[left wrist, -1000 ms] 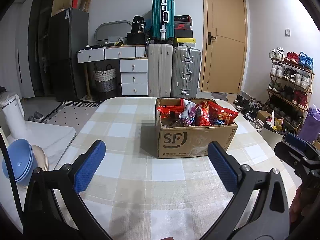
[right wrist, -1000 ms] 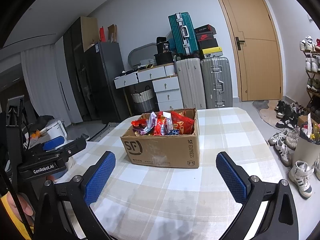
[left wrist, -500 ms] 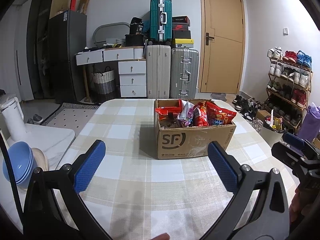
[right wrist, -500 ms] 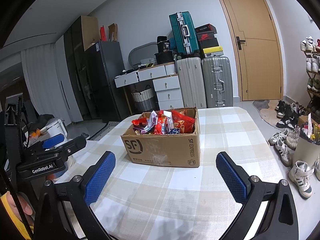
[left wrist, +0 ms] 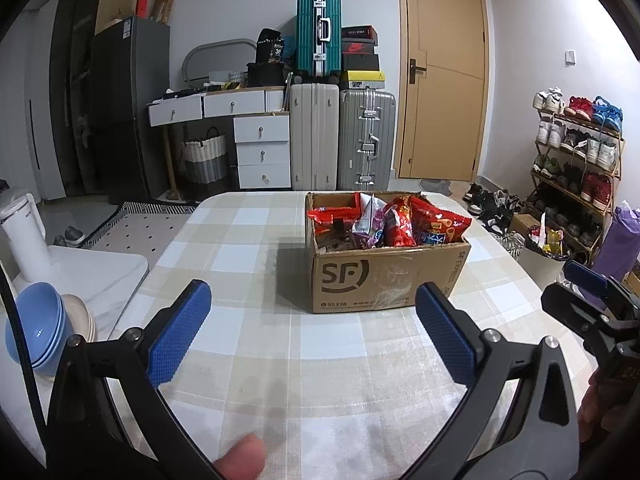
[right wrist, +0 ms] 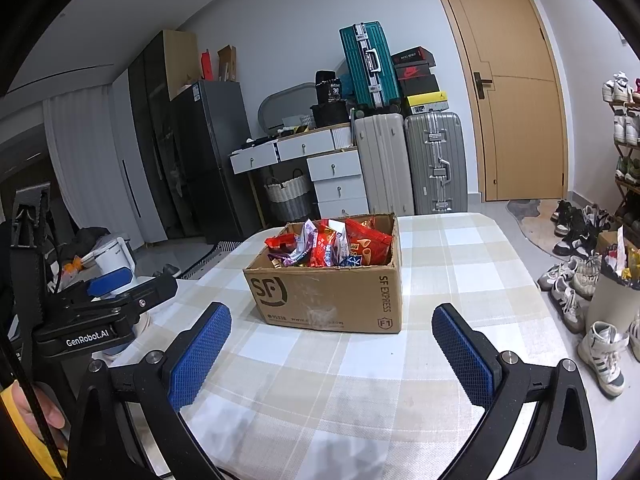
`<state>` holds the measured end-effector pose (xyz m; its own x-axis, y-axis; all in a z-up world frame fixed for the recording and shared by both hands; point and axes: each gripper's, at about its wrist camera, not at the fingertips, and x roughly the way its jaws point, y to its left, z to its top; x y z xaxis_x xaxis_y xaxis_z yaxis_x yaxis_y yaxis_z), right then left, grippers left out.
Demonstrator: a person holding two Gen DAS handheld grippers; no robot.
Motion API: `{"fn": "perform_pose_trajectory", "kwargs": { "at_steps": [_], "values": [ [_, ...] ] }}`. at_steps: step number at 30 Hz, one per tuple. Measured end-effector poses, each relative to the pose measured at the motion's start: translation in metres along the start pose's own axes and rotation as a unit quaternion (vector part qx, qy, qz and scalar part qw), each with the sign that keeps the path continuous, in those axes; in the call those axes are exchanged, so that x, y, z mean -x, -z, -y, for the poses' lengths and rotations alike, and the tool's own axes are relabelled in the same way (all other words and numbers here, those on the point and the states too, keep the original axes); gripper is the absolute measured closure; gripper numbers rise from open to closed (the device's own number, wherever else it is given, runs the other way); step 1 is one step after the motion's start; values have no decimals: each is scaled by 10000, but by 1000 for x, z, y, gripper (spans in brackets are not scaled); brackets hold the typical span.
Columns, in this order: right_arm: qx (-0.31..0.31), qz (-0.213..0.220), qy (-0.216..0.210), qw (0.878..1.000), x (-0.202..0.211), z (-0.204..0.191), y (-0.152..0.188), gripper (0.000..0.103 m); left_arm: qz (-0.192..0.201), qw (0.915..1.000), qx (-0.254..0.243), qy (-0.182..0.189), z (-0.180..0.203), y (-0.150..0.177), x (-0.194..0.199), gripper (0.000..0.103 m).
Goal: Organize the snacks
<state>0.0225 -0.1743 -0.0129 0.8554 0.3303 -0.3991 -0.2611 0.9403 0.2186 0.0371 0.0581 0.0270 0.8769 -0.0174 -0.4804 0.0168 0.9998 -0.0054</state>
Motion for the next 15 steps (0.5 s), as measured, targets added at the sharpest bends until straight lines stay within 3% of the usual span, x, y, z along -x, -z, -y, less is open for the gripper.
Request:
{"fn": "perform_pose_trajectory", "kwargs": {
  "at_steps": [4, 15],
  "values": [
    [10, 6, 0, 10000, 0, 1, 0, 1, -19, 9997, -133, -218, 3, 1, -2, 1],
    [-2, 10, 1, 10000, -1, -1, 0, 1, 163, 9995, -83, -263, -1, 0, 3, 1]
  ]
}}
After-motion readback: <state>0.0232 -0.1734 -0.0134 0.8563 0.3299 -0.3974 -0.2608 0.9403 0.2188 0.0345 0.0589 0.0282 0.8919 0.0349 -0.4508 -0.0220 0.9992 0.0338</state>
